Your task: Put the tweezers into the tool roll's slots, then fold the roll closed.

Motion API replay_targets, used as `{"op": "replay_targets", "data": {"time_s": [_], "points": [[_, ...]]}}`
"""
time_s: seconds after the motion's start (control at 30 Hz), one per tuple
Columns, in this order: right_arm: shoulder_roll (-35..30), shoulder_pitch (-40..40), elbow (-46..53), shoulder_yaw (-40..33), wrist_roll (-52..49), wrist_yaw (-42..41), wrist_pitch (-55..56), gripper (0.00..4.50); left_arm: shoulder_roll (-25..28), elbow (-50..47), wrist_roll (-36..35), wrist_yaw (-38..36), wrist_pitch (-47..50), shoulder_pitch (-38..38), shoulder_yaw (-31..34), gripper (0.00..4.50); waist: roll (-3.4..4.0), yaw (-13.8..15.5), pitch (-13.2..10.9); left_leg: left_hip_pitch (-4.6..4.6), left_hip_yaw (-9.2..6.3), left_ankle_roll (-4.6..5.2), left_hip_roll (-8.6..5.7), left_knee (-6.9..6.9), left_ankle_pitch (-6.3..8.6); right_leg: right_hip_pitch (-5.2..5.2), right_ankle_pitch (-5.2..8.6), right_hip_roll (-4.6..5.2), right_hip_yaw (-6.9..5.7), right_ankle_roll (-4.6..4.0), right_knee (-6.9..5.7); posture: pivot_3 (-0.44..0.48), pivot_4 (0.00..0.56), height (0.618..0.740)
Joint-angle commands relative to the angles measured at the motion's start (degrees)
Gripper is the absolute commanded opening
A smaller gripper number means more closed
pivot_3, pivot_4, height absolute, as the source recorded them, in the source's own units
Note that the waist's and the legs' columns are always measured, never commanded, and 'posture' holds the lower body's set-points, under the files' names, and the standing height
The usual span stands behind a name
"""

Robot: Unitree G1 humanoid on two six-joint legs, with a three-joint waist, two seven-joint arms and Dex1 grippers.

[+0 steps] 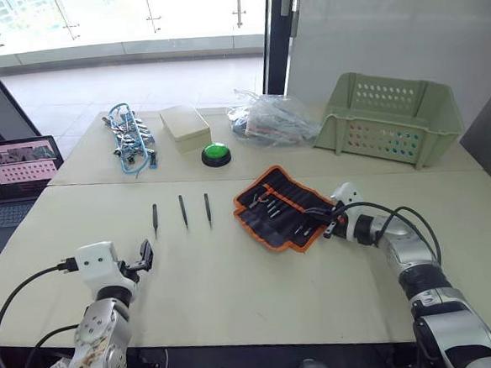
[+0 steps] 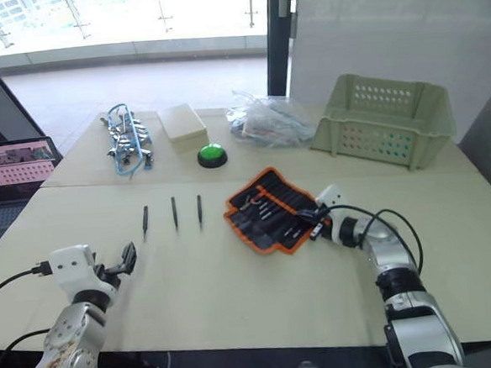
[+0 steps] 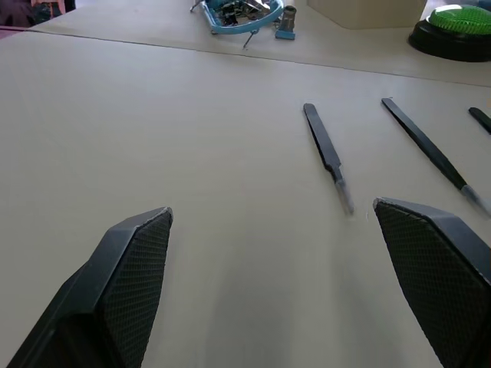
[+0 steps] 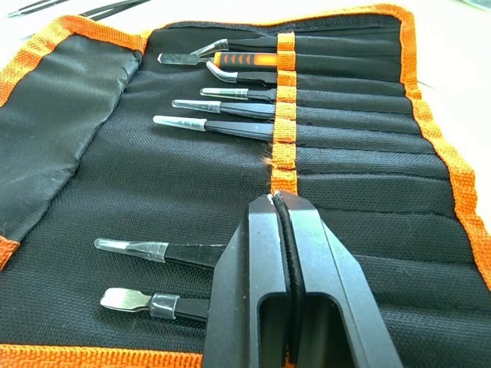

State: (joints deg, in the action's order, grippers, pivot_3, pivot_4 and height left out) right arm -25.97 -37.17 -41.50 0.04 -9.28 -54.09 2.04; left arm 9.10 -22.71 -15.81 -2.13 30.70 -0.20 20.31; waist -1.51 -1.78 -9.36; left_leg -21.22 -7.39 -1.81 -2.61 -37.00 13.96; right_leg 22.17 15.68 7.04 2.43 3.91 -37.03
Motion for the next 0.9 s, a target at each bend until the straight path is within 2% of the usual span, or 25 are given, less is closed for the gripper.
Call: {"op": "replay_targets", "data": {"time_s": [0.03, 0.07, 0.1, 0.27, 0.9], "points": [[-0.85, 1.48, 1.31, 0.50, 0.99, -0.02, -1.58, 0.00, 0.35, 2.36, 1.07, 2.60, 4.71, -4.16, -2.08, 4.46, 0.00, 0.09, 0.00, 0.00, 0.00, 0.00, 0.00, 0.00, 0.00, 0.00, 0.00, 0.00, 0.00, 0.00, -0.01, 0.000, 0.150, 0.740], [-0.88, 1.59, 1.59, 0.48, 0.97, 0.03, -1.76, 0.00, -0.07, 3.26, 0.97, 3.20, 4.91, -5.17, -2.06, 4.46, 0.00, 0.09, 0.00, 0.00, 0.00, 0.00, 0.00, 0.00, 0.00, 0.00, 0.00, 0.00, 0.00, 0.00, 0.00, 0.000, 0.150, 0.740], [-0.90, 1.69, 1.85, 0.46, 0.96, 0.07, -1.93, 0.00, -0.37, 4.00, 0.81, 3.57, 5.04, -6.01, -2.06, 4.20, 0.00, 0.08, 0.00, -0.01, 0.00, 0.00, 0.00, 0.00, 0.00, 0.00, 0.00, 0.00, 0.00, 0.00, 0.00, 0.000, 0.150, 0.740], [-1.02, 1.95, 2.66, 0.47, 0.91, 0.31, -2.46, 0.00, -1.14, 7.28, 0.77, 3.84, 6.05, -9.73, -4.41, 2.62, 0.00, 0.09, 0.00, -0.02, 0.00, -0.01, 0.01, 0.01, 0.00, 0.04, 0.00, -0.01, 0.00, 0.00, 0.01, 0.000, 0.150, 0.740], [-1.05, 2.14, 4.64, 0.34, 0.75, 1.23, -3.77, 0.00, -0.90, 16.50, 3.68, 7.75, 7.99, -18.01, -5.32, 2.62, -0.01, 0.57, 0.00, -0.03, 0.01, -0.04, 0.00, 0.01, -0.02, 0.04, 0.00, -0.01, 0.00, 0.00, 0.03, 0.000, 0.150, 0.740]]}}
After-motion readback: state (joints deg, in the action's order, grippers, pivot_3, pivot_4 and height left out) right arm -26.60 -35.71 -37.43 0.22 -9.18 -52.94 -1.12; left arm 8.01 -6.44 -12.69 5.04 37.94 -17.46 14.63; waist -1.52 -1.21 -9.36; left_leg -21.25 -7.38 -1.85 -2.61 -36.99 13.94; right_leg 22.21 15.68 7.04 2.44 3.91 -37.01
